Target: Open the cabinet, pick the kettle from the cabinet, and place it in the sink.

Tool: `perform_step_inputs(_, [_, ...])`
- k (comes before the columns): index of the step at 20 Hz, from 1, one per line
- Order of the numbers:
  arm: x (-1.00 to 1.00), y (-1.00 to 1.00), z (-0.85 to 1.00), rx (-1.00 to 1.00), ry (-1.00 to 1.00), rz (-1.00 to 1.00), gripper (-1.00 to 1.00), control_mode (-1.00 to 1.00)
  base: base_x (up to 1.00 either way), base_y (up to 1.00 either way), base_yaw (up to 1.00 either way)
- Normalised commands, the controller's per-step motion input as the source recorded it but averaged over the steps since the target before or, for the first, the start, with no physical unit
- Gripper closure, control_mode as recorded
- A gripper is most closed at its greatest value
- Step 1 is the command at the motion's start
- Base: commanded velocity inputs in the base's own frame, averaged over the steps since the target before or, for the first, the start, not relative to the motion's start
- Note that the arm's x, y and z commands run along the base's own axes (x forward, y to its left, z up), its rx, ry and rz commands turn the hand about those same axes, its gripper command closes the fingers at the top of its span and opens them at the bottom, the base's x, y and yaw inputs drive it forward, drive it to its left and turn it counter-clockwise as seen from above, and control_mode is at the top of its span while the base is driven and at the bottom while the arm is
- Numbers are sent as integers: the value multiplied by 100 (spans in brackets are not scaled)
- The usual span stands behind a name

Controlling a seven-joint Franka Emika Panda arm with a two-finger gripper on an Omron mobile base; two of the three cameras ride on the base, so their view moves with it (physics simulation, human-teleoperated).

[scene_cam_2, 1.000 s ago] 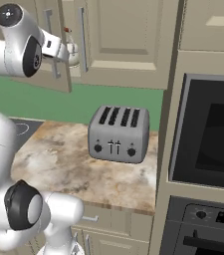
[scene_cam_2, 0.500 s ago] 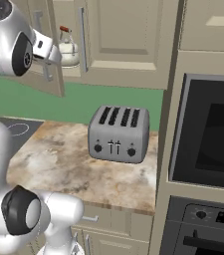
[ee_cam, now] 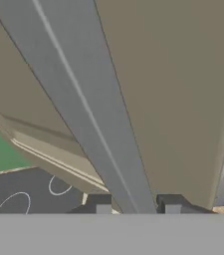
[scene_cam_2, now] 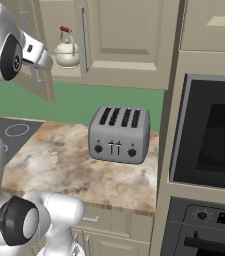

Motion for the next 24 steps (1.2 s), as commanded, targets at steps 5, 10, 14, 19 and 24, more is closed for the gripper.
perform_step_inputs(5, [-35, 36, -23, 8, -3, 3, 100, -100, 0, 0, 0])
perform_step_inputs(10, [-32, 41, -18, 9, -3, 4, 100, -100, 0, 0, 0])
perform_step_inputs(14, [-27, 44, -14, 7, -1, 2, 100, -100, 0, 0, 0])
perform_step_inputs(19, [-21, 46, -14, 3, 0, 0, 100, -100, 0, 0, 0])
perform_step_inputs(24, [-16, 47, -15, 0, -2, 4, 100, -100, 0, 0, 0])
